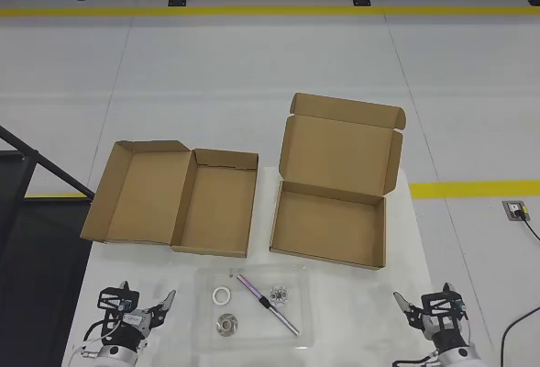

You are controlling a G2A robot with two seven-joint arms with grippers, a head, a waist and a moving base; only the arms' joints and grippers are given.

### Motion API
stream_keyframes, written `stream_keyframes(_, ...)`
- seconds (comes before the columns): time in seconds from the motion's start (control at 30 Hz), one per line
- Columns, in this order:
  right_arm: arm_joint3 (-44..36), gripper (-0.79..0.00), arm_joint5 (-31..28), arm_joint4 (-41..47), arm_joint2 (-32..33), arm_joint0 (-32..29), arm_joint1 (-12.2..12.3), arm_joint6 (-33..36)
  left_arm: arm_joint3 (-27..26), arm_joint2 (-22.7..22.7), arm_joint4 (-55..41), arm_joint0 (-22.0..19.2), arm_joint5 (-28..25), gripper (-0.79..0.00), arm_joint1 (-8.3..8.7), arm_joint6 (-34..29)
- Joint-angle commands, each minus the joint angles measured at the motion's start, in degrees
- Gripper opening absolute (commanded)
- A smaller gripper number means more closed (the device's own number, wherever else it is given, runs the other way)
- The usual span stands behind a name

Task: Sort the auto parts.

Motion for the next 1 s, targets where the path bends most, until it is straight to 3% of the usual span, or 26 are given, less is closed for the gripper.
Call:
stream_keyframes(0.0, 0.0, -0.001, 0.0, 0.0, 0.0, 0.0, 0.0, 0.0, 0.0, 0.0, 0.0, 0.0, 0.0, -0.001, 0.00, 0.0)
stream_keyframes(0.23, 0.0, 0.000, 0.1, -0.1, 0.0, 0.0, 0.0, 0.0, 0.0, 0.1, -0.1, 0.0, -0.3, 0.000, -0.01, -0.1)
stream_keyframes(0.4, -3.5, 0.000, -2.7, -4.6, -0.8, -0.1, 0.1, -0.6, -0.7, -0.4, -0.8, 1.0, -4.0, 0.000, 0.06, 2.3)
stream_keyframes(0.53, -9.2, 0.000, -4.5, -8.8, -1.0, 0.2, 0.3, 1.9, -2.2, -3.9, -6.5, 3.1, -10.8, 0.000, 0.33, 4.4)
stream_keyframes(0.77, -21.1, 0.000, -14.0, -18.3, -3.0, 2.2, 1.0, 12.6, -2.1, -11.0, -18.2, 5.5, -27.4, 0.000, 1.25, 3.0)
stream_keyframes(0.97, -23.6, 0.000, -26.3, -26.1, -12.2, 9.2, 1.2, 21.8, -1.1, -13.0, -22.2, 5.0, -30.7, 0.000, 1.59, -0.6)
